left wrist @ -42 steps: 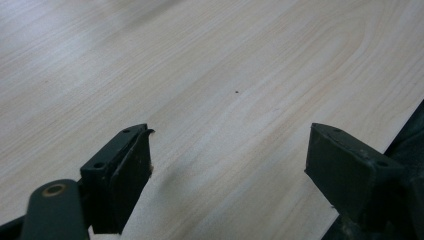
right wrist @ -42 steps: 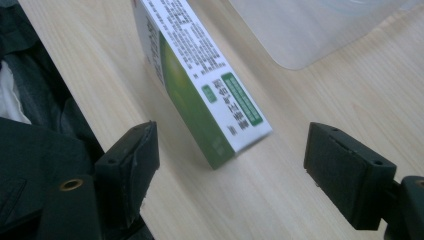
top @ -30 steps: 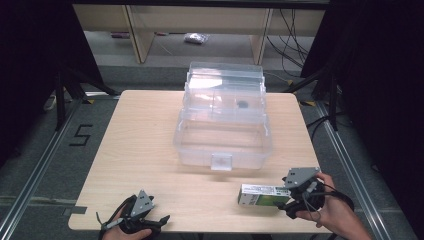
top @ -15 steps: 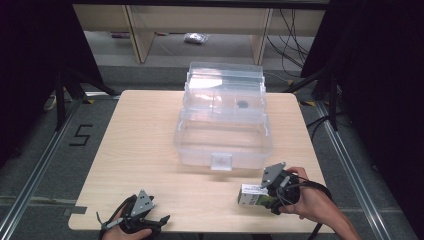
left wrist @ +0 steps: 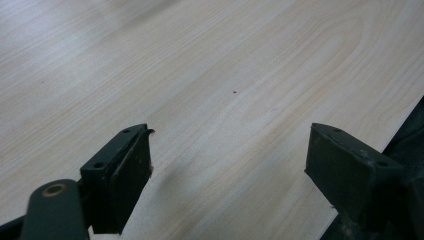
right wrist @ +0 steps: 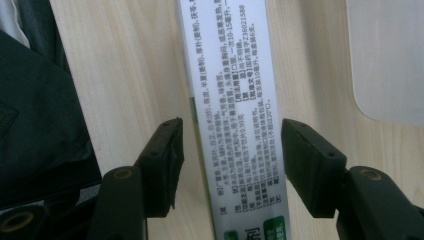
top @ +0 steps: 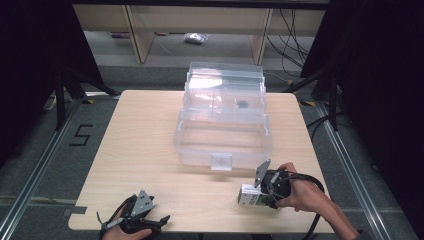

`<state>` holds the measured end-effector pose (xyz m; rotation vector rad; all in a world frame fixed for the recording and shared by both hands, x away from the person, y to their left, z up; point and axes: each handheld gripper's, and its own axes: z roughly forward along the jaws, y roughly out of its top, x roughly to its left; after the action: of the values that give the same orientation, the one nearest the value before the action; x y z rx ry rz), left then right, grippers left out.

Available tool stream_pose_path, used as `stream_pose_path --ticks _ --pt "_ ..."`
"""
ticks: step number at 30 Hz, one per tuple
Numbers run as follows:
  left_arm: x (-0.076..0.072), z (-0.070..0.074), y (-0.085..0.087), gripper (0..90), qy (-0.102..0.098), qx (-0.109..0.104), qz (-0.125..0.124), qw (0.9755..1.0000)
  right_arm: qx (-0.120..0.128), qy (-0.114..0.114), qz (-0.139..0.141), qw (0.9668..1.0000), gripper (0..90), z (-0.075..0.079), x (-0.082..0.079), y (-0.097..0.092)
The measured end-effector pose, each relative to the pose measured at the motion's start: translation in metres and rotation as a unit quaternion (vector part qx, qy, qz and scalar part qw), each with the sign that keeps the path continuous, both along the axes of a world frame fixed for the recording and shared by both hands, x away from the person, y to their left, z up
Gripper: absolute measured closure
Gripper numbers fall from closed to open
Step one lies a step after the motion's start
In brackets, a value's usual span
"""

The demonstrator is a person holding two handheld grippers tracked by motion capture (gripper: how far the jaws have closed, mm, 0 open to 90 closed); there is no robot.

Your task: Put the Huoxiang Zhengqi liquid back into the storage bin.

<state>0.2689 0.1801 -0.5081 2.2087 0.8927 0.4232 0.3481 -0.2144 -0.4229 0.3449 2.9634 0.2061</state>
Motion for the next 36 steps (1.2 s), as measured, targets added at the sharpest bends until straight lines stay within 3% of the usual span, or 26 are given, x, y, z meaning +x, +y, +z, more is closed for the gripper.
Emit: stream_pose_path --ticks 3,5,6,10,11,12,14,17,18,22,23,25,28,29,30,32,34,35,36 --pt "-0.001 -0.001 -0.001 17.9 0.002 -0.004 0.004 1.0000 -0.008 0.010 -0.011 0.9999 49.3 -0.001 -0.001 0.001" --pt "0.000 0.000 0.000 17.9 0.000 -0.001 0.001 1.0000 -0.017 0.011 -0.002 0.9998 51.3 -0.002 0.000 0.003" --pt "-0.001 -0.001 -0.001 17.9 0.002 -0.004 0.003 1.0000 -0.024 0.010 0.018 0.9995 54.2 -0.004 0.003 0.005" --pt "-0.001 -0.001 -0.001 17.9 0.003 -0.006 0.006 1.0000 -0.042 0.018 0.027 0.9986 58.4 -0.005 0.005 0.008" --pt "-0.001 -0.001 -0.001 17.9 0.002 -0.005 0.004 1.0000 -0.048 0.027 0.005 0.9985 59.1 -0.004 0.002 0.010" --pt "0.000 0.000 0.000 17.9 -0.004 0.001 -0.003 1.0000 -0.048 0.027 0.005 0.9985 59.1 -0.004 0.002 0.010" --pt "-0.001 0.000 -0.001 17.9 0.001 -0.003 0.004 1.0000 -0.056 0.031 0.038 0.9972 62.9 -0.003 0.004 0.013" --pt "-0.001 0.000 -0.001 17.9 -0.001 -0.005 0.002 1.0000 -0.067 0.041 0.027 0.9965 64.1 -0.002 0.003 0.016" --pt "-0.001 0.000 -0.001 17.9 -0.001 -0.003 0.001 1.0000 -0.067 0.039 0.048 0.9958 64.2 -0.002 0.004 0.017" --pt "-0.001 0.000 0.000 17.9 -0.001 -0.002 0.003 1.0000 -0.067 0.058 0.038 0.9954 64.2 0.002 0.003 0.019" --pt "-0.001 0.000 0.000 17.9 -0.002 -0.001 0.001 1.0000 -0.051 0.054 0.060 0.9955 64.3 0.005 0.005 0.019" --pt "-0.001 0.000 -0.001 17.9 -0.002 -0.005 0.002 1.0000 -0.052 0.061 0.044 0.9958 64.3 0.012 0.003 0.021" --pt "-0.002 0.000 -0.001 17.9 -0.002 -0.008 0.002 1.0000 -0.046 0.052 0.054 0.9961 64.3 0.017 0.005 0.023" --pt "-0.001 0.001 0.000 17.9 -0.002 0.002 -0.003 1.0000 -0.050 0.055 0.042 0.9964 64.3 0.020 0.004 0.024" --pt "-0.002 0.000 -0.001 17.9 -0.002 -0.005 0.002 1.0000 -0.041 0.047 0.065 0.9959 64.3 0.024 0.007 0.024" --pt "-0.001 0.000 -0.001 17.9 -0.002 -0.006 0.004 1.0000 -0.042 0.047 0.055 0.9965 64.3 0.028 0.008 0.026" --pt "-0.001 0.000 -0.001 17.9 -0.002 -0.004 0.002 1.0000 -0.037 0.046 0.071 0.9957 64.4 0.032 0.012 0.027" --pt "-0.001 0.000 -0.001 17.9 -0.002 -0.004 0.002 1.0000 -0.039 0.045 0.055 0.9967 64.4 0.034 0.010 0.027" --pt "-0.001 -0.001 -0.001 17.9 0.003 -0.010 0.006 0.9999 -0.040 0.045 0.058 0.9965 64.4 0.036 0.012 0.027"
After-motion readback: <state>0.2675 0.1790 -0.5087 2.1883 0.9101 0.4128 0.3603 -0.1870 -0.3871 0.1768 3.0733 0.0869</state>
